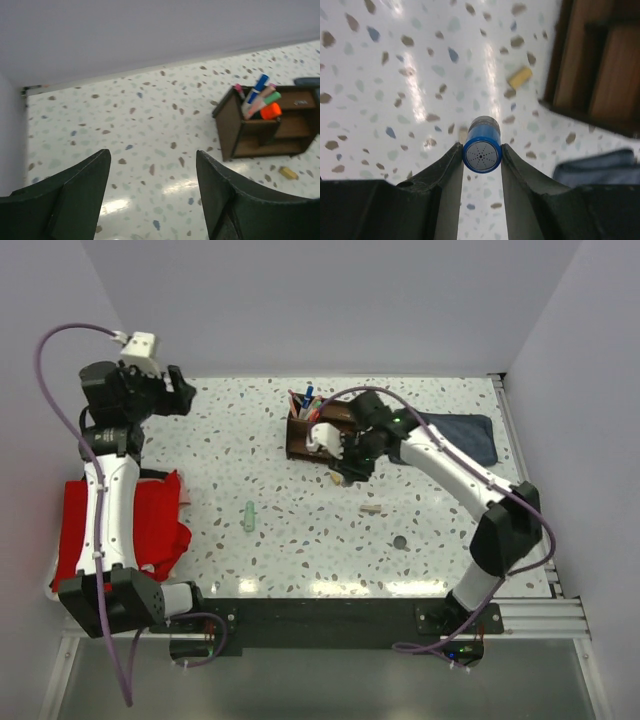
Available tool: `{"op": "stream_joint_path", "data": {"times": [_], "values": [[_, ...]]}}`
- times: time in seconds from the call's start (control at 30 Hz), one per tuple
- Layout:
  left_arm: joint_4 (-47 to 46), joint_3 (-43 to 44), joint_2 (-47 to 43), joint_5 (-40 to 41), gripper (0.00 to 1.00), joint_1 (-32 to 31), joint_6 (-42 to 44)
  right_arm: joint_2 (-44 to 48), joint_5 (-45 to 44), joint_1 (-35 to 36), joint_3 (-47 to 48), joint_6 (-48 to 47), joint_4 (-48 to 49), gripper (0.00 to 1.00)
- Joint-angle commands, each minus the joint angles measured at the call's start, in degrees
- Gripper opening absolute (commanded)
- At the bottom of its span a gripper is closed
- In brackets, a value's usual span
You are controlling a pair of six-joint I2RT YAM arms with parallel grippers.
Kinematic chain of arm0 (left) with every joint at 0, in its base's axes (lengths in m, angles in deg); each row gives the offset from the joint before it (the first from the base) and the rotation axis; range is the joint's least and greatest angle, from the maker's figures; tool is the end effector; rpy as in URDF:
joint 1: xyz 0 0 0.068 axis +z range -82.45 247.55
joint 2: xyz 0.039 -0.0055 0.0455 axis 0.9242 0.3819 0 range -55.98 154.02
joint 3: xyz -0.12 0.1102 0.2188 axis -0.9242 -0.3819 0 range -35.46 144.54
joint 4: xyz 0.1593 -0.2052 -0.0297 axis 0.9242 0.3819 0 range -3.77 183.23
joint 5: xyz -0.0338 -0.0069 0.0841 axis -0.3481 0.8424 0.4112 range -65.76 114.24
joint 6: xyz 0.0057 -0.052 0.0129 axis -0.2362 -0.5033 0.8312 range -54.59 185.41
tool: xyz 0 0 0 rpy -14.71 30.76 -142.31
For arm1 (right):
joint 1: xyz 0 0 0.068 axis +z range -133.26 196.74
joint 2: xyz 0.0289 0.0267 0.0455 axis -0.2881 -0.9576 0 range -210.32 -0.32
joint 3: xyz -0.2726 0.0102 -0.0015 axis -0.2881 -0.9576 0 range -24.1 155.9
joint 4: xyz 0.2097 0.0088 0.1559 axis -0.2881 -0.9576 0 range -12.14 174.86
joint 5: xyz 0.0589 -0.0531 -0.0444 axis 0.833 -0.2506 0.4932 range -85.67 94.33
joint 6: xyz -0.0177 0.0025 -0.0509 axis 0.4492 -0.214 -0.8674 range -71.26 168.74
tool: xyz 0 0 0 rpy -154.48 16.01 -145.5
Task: Sort the stationery into containers
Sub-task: Pick up the stationery from the center of the board.
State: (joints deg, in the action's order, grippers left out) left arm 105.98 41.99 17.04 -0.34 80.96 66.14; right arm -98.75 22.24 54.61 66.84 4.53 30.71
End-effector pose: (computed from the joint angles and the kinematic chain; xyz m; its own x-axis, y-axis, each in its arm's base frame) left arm 0.2807 0.0519 0.4167 -0.2546 -0.0487 -0.9658 0.1825 0.9784 -0.0974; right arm 0.2779 0.2301 0.3072 -0.0103 -0.8485 -0.5290 -0.9857 0.0975 -0.1372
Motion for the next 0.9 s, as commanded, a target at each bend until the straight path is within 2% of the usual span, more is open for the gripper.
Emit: {"op": "stream_joint_path", "data": {"times": [0.0, 0.03, 0.23, 0.53, 0.87], "values": [[-1.8, -3.8, 0.5, -7.0, 0.73, -6.8, 2.7, 10.6, 3.1, -7.4, -12.6, -4.0, 2.6, 0.0], [-1.7, -4.3, 0.8, -7.7, 0.72, -7.9, 2.3, 12.0, 4.2, -8.7, -16.8, -5.7, 2.7, 0.0], [-0.1, -5.7, 3.8, -7.7, 0.7, -11.0, 4.3, 21.8, 4.5, -13.2, -27.7, -9.0, 1.8, 0.0], [-0.1, -2.9, 7.8, -6.1, 0.7, -13.0, 5.1, 29.9, 5.5, -14.2, -35.4, -12.2, -0.9, 0.0], [0.1, -0.9, 10.4, -5.2, 0.71, -14.5, 5.2, 37.6, 8.0, -14.5, -44.4, -11.4, 6.0, 0.0]]}}
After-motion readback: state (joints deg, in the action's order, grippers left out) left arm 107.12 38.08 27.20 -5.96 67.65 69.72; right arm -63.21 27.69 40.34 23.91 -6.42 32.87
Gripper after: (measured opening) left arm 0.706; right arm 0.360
